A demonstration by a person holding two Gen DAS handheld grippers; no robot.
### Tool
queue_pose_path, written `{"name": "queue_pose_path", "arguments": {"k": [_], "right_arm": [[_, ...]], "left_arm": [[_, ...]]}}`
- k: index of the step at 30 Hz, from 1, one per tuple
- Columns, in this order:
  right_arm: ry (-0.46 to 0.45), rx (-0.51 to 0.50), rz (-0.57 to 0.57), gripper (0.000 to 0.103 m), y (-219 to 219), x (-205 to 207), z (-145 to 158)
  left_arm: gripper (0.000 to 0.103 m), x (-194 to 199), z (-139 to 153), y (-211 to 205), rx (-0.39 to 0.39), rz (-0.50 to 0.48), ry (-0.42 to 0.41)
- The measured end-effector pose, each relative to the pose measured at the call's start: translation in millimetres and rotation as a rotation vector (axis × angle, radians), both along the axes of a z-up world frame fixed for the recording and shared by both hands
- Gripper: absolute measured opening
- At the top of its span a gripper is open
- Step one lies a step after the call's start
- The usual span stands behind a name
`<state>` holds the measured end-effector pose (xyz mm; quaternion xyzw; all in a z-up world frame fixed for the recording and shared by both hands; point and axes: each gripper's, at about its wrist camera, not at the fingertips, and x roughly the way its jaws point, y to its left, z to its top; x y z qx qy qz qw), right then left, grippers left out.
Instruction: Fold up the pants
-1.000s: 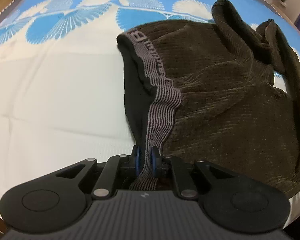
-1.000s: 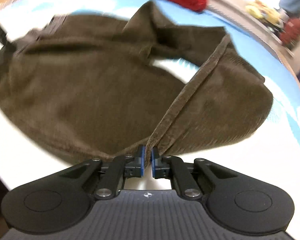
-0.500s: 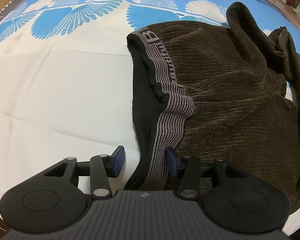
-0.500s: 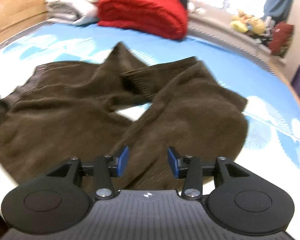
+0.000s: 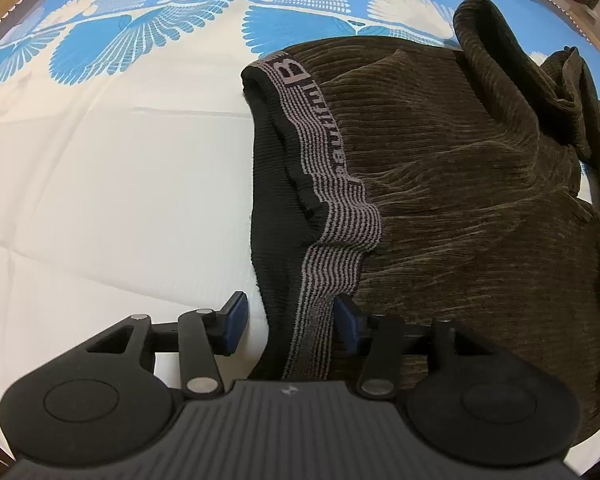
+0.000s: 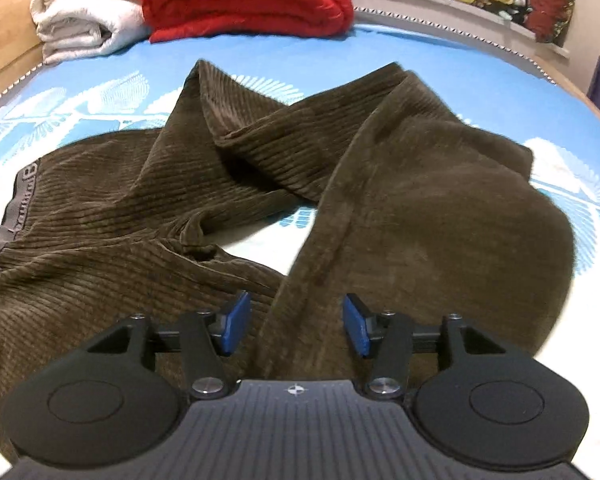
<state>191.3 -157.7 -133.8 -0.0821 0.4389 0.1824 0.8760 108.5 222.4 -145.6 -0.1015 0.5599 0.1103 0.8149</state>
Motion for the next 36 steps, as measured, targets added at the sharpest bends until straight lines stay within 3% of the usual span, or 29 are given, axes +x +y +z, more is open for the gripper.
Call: {"name": "queue_pose_path", "arguments": {"k": [1, 2, 3, 4, 8, 10, 11, 16, 19, 21, 23, 27, 29, 31, 36], "right_arm": [[0.006, -0.006, 0.001, 0.052, 0, 1, -2], [0.014, -0.022, -0.001, 0.042, 3, 2, -6], [0.021, -0.046, -0.007, 0.028, 3, 4, -9], [0.025, -0.063, -0.013, 0.007, 1, 4, -10], [-0.028, -0.038, -0.008, 0.007, -27, -7, 7], [-0.033, -0.043, -0.020, 0.006, -57, -15, 17], [-0.026, -0.035, -0.034, 0.006, -75, -19, 22], [0.106, -0.008, -0.047, 0.006, -163, -56, 25], [0.225, -0.046, 0.013, 0.006, -186, -84, 10], [0.247, -0.064, 0.068, 0.006, -187, -99, 6], [0.205, -0.054, 0.084, 0.010, -187, -106, 14], [0.084, 0.070, 0.017, 0.012, -193, -103, 45], [0.014, 0.115, -0.046, 0.030, -194, -97, 55], [-0.046, 0.090, -0.101, 0.045, -186, -87, 62], [-0.100, 0.031, -0.165, 0.050, -158, -57, 57]], "left_arm": [[0.057, 0, 0, 1, 0.000, 0.003, 0.001], [0.059, -1, 1, 1, 0.002, 0.004, 0.001], [0.059, -1, 1, 1, 0.005, 0.004, 0.002], [0.059, -1, 1, 1, 0.008, 0.004, 0.001], [0.058, -2, 3, -3, 0.032, 0.007, -0.002], [0.050, -2, 4, -6, 0.038, 0.004, -0.007], [0.039, -2, 5, -9, 0.034, -0.002, -0.011], [0.038, -2, 7, -25, 0.094, -0.017, -0.004], [0.039, -4, 7, -31, 0.114, -0.032, 0.004], [0.040, -5, 6, -32, 0.119, -0.035, 0.011], [0.041, -7, 7, -32, 0.120, -0.033, 0.012], [0.043, -8, 7, -30, 0.107, -0.030, 0.011], [0.045, -7, 8, -29, 0.103, -0.032, 0.007], [0.046, -7, 8, -26, 0.088, -0.022, -0.002], [0.048, -3, 8, -19, 0.060, 0.001, -0.012]]}}
